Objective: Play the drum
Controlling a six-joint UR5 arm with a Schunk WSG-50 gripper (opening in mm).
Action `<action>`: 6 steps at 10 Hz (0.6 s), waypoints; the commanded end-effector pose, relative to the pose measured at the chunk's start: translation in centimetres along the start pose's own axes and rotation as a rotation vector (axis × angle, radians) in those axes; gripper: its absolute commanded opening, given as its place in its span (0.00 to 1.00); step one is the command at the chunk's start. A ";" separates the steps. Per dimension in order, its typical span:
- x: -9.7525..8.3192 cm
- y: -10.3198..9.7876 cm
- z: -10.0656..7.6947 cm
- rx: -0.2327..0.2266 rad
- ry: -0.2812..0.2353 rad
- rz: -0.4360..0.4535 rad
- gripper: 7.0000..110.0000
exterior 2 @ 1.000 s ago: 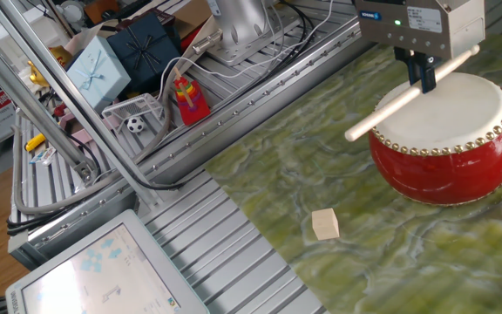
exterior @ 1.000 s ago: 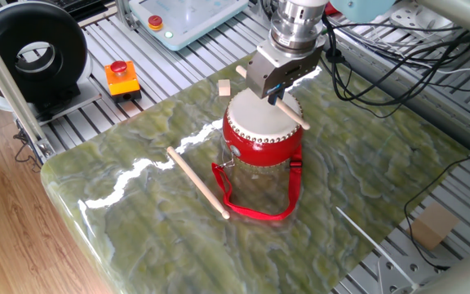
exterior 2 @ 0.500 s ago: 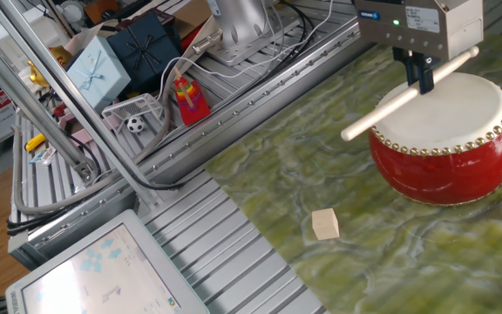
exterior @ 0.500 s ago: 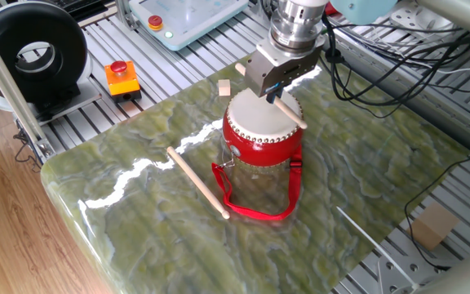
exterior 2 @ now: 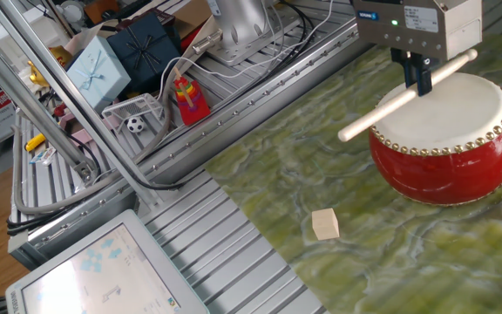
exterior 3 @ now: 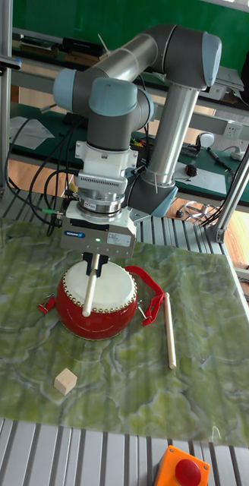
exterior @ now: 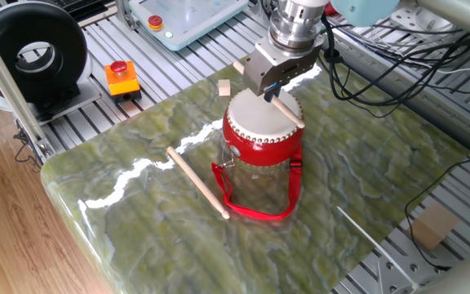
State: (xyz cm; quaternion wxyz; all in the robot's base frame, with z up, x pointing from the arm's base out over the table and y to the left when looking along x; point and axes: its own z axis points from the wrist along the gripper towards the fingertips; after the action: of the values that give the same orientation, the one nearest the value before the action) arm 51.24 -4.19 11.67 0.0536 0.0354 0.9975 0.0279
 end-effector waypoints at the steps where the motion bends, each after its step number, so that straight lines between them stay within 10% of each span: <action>1: 0.1 0.3 -0.1 -0.014 0.006 -0.001 0.00; 6: -0.1 -0.2 -0.2 -0.015 0.001 -0.030 0.15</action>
State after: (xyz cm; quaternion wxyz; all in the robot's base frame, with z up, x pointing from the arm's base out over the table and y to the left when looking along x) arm 51.08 -4.38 11.66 0.0496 0.0244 0.9981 0.0283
